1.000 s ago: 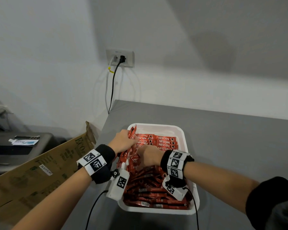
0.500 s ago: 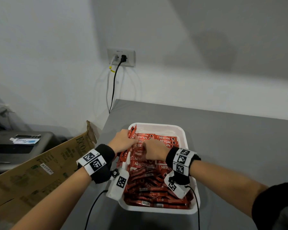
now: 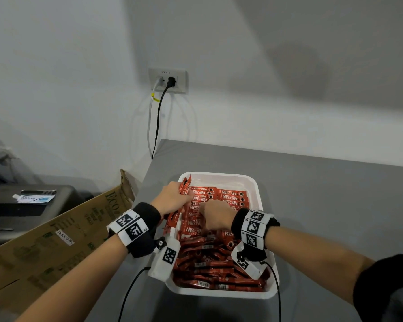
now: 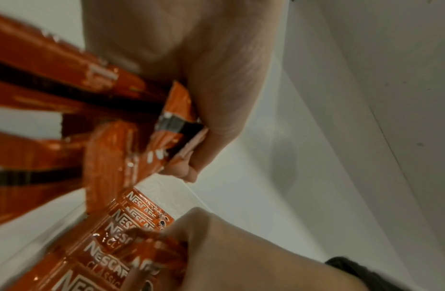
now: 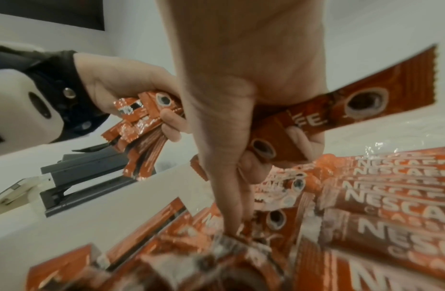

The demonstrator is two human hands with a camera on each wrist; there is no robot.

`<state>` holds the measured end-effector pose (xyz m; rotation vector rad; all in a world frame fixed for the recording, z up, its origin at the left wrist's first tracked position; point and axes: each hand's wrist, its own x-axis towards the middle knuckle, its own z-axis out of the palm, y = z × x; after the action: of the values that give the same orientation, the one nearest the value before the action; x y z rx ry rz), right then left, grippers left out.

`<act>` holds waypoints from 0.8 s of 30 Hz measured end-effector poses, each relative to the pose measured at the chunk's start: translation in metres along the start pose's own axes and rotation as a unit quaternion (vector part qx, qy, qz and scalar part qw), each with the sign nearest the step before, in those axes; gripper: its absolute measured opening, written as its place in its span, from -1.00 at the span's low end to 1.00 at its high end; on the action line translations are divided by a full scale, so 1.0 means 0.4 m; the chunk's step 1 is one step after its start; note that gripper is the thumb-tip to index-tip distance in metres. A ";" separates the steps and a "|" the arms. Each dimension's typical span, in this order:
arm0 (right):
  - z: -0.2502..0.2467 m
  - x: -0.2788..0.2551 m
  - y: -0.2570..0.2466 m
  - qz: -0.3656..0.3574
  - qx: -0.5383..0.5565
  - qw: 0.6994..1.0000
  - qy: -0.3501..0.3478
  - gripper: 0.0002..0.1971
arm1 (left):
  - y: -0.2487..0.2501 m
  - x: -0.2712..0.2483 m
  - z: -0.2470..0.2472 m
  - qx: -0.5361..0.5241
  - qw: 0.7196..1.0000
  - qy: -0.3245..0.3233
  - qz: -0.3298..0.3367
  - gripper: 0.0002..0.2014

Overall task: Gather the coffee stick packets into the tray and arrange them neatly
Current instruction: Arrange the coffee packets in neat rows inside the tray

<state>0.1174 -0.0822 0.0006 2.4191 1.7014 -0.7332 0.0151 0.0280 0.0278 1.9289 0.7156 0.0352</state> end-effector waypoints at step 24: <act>0.030 -0.129 0.183 0.045 0.042 0.996 0.067 -0.72 | 0.012 -0.012 0.140 0.279 0.950 -0.140 -0.025 -0.63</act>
<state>0.1664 -0.1579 -0.0016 2.6387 1.6236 -0.6559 0.0319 -0.0217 0.0069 2.3821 0.6208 -0.5148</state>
